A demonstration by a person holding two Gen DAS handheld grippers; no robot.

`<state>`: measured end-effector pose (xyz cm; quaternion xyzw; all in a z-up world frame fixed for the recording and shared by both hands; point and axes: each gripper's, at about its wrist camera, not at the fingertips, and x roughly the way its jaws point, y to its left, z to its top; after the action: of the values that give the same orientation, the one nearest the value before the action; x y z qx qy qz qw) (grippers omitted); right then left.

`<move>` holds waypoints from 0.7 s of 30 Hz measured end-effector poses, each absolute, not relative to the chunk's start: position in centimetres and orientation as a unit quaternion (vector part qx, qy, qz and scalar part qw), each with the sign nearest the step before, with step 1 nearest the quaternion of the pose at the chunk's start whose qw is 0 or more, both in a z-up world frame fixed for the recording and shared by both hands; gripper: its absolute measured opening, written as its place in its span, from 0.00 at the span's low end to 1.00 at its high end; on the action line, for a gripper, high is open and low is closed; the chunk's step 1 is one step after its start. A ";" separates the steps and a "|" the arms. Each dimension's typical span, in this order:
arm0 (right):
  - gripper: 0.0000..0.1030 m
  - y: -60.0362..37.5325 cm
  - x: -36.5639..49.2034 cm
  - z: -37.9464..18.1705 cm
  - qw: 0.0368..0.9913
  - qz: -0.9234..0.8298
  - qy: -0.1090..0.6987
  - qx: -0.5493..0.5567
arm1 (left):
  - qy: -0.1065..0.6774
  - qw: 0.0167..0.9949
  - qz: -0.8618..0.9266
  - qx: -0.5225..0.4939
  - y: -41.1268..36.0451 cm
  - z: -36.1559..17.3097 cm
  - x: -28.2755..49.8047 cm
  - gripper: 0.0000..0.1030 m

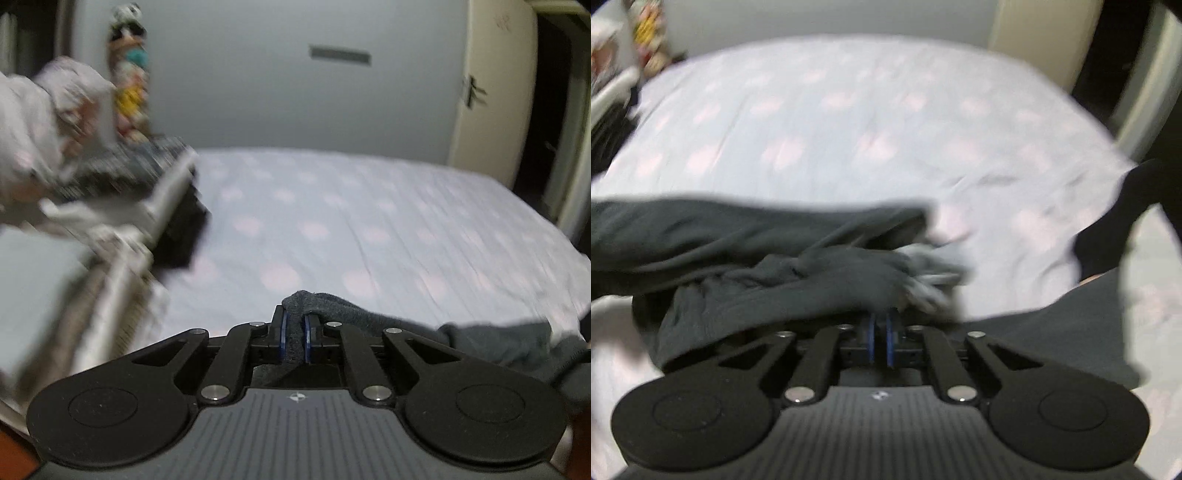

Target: Fold clothes

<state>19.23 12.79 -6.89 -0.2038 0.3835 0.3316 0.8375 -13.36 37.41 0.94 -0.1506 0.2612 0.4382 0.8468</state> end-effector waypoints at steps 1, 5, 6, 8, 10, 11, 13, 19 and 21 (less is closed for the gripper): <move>0.03 12.0 19.8 -5.6 0.846 0.327 0.375 -0.191 | 0.252 0.845 0.449 -0.144 37.7 1.9 -13.6 0.10; 0.00 9.1 22.3 -0.9 0.886 0.282 0.334 -0.157 | 0.219 0.836 0.489 -0.119 38.9 5.7 -14.6 0.09; 0.00 8.5 22.8 0.1 0.896 0.267 0.318 -0.154 | 0.215 0.832 0.498 -0.114 39.2 6.4 -14.6 0.09; 0.00 7.3 23.9 2.0 0.913 0.243 0.296 -0.143 | 0.213 0.826 0.512 -0.106 39.5 7.2 -15.1 0.09; 0.00 6.2 25.0 3.2 0.917 0.234 0.297 -0.128 | 0.212 0.819 0.523 -0.098 39.7 7.7 -15.5 0.09; 0.00 6.0 25.3 3.5 0.911 0.246 0.308 -0.122 | 0.213 0.817 0.528 -0.094 39.7 7.8 -15.6 0.09; 0.05 5.8 25.4 3.1 0.893 0.276 0.338 -0.106 | 0.214 0.811 0.538 -0.086 39.8 8.0 -15.8 0.09; 0.34 7.8 25.3 -3.4 0.836 0.312 0.448 -0.059 | 0.195 0.792 0.575 -0.061 41.0 9.6 -16.4 0.09; 0.35 8.2 26.0 -6.4 0.815 0.307 0.491 -0.018 | 0.193 0.788 0.582 -0.056 41.4 10.2 -16.6 0.09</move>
<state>26.04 8.22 -6.41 -0.0184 0.4913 0.3071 0.8148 -16.58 41.41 10.23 -0.0565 0.1933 0.5823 0.7877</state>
